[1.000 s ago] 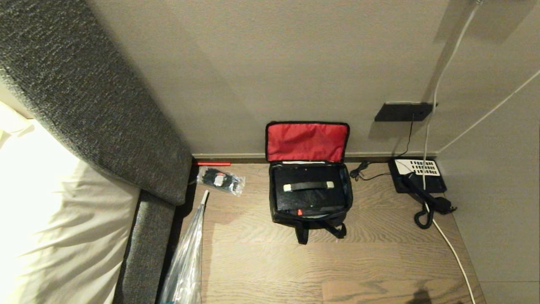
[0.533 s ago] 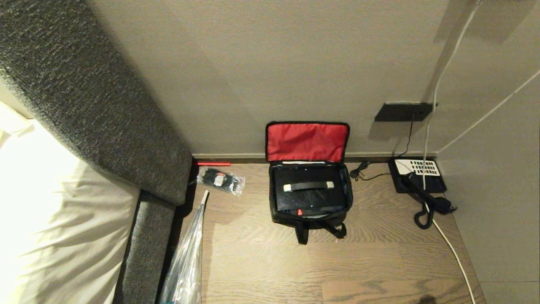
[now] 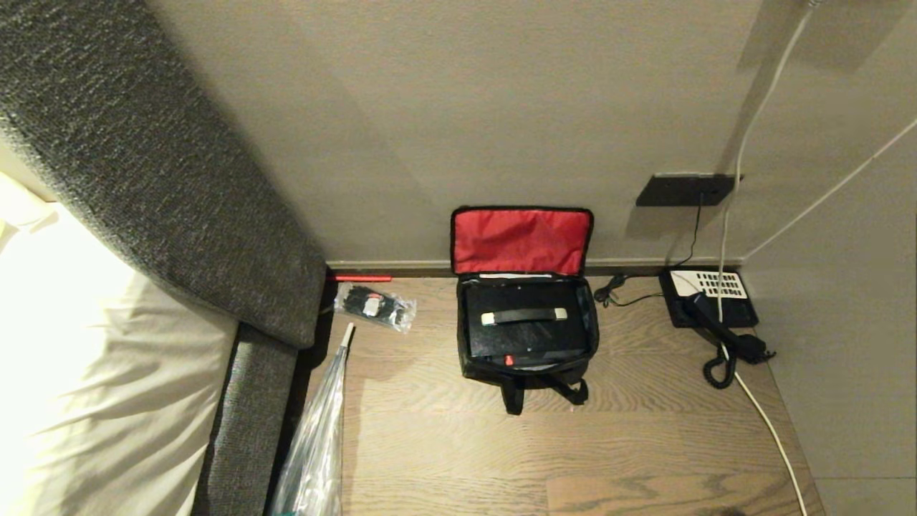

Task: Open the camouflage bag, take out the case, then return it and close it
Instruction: Grip the handle

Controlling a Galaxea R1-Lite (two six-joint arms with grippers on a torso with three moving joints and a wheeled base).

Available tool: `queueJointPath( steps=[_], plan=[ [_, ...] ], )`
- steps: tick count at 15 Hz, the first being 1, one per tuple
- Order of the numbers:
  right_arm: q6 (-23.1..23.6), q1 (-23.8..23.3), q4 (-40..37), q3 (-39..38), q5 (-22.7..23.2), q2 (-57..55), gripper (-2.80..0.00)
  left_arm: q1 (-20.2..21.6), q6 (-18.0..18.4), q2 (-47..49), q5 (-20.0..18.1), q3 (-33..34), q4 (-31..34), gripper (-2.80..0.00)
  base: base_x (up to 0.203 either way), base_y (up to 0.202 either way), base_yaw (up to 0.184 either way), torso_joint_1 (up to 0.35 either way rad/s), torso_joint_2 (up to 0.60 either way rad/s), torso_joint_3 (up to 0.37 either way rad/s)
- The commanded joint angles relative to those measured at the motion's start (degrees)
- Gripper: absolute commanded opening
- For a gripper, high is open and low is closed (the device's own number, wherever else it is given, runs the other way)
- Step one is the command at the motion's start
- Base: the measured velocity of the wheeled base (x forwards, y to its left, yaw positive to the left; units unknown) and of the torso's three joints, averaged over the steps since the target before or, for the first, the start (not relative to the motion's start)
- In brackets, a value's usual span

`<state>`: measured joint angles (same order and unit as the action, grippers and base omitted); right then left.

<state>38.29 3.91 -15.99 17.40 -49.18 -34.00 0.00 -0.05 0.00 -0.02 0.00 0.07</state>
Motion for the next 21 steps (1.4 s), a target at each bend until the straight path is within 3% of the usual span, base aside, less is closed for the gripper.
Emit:
queueJointPath(
  steps=[1,7,13,17,21],
  plan=[
    [0.38,-0.14,-0.19,-0.01,0.57,-0.27,0.0,0.0,-0.04,0.0,0.02,0.0,0.01,-2.8,0.0,0.0,0.0,0.0,0.0,0.0],
    [1.41,2.82,-0.2,6.57,6.79,-8.18,0.0,0.0,-0.04,0.0,0.02,0.0,0.01,-2.8,0.0,0.0,0.0,0.0,0.0,0.0],
    [1.02,11.89,2.24,18.97,13.4,-25.24,0.0,0.0,-0.04,0.0,0.02,0.0,0.01,-2.8,0.0,0.0,0.0,0.0,0.0,0.0],
    [0.92,16.87,4.86,26.45,20.35,-37.12,0.0,0.0,-0.04,0.0,0.02,0.0,0.01,-2.8,0.0,0.0,0.0,0.0,0.0,0.0],
    [-0.76,22.48,8.23,32.26,21.93,-47.86,0.0,0.0,-0.04,0.0,0.02,0.0,0.01,-2.8,0.0,0.0,0.0,0.0,0.0,0.0]
  ],
)
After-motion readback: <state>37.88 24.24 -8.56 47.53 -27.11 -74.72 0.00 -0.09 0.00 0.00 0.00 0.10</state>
